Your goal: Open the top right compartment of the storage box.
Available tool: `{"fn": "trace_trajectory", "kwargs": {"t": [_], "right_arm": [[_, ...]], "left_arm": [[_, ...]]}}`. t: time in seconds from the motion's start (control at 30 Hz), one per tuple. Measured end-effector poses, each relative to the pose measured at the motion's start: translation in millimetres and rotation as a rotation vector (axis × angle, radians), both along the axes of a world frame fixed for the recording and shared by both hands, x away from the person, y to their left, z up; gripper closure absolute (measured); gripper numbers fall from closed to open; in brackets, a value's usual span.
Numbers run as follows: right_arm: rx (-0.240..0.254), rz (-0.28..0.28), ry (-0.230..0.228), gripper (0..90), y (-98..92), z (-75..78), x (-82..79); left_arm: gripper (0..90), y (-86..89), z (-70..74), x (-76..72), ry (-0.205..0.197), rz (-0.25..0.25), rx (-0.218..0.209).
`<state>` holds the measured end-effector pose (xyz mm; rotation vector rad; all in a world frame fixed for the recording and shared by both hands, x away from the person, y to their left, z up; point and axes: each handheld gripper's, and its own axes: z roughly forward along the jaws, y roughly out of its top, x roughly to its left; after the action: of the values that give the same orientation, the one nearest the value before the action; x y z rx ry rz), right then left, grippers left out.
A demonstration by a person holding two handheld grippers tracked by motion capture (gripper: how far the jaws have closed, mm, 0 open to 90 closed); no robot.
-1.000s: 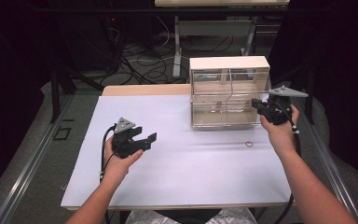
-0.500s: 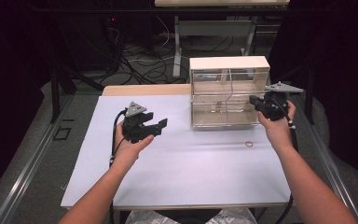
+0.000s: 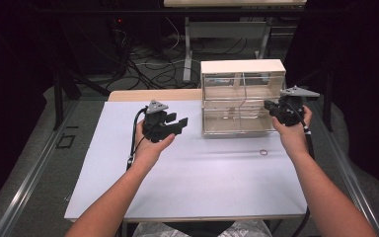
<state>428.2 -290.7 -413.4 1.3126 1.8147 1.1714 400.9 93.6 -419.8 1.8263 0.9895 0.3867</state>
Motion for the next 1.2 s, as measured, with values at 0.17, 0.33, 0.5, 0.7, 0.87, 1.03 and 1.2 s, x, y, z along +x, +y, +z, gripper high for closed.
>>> {"fn": "trace_trajectory", "kwargs": {"t": [0.17,0.33,0.5,0.7,0.87,1.03,1.2], "right_arm": [[0.000,-0.003,0.003,90.0,0.4,0.1,-0.1],[0.000,-0.008,0.000,90.0,1.4,0.1,-0.6],[-0.006,0.003,-0.001,90.0,1.2,0.7,-1.0],[-0.011,-0.001,-0.007,90.0,1.1,0.8,-0.9],[-0.010,0.001,-0.007,90.0,1.3,1.1,-1.4],[-0.006,0.008,-0.011,90.0,2.1,1.8,-2.0],[-0.005,0.011,-0.007,90.0,1.9,2.1,-2.0]], "left_arm": [[58.4,-11.0,5.2,6.4,0.007,-0.015,-0.019],[64.9,-23.5,9.4,12.8,0.007,-0.028,-0.013],[72.7,-35.1,13.6,19.1,0.002,-0.037,-0.016],[81.6,-45.7,17.5,26.5,0.011,-0.045,-0.016],[85.7,-52.4,18.2,30.8,0.009,-0.043,-0.016],[88.8,-60.2,18.0,36.0,0.014,-0.049,-0.010],[89.9,-65.2,17.0,38.1,0.011,-0.050,-0.016]]}}
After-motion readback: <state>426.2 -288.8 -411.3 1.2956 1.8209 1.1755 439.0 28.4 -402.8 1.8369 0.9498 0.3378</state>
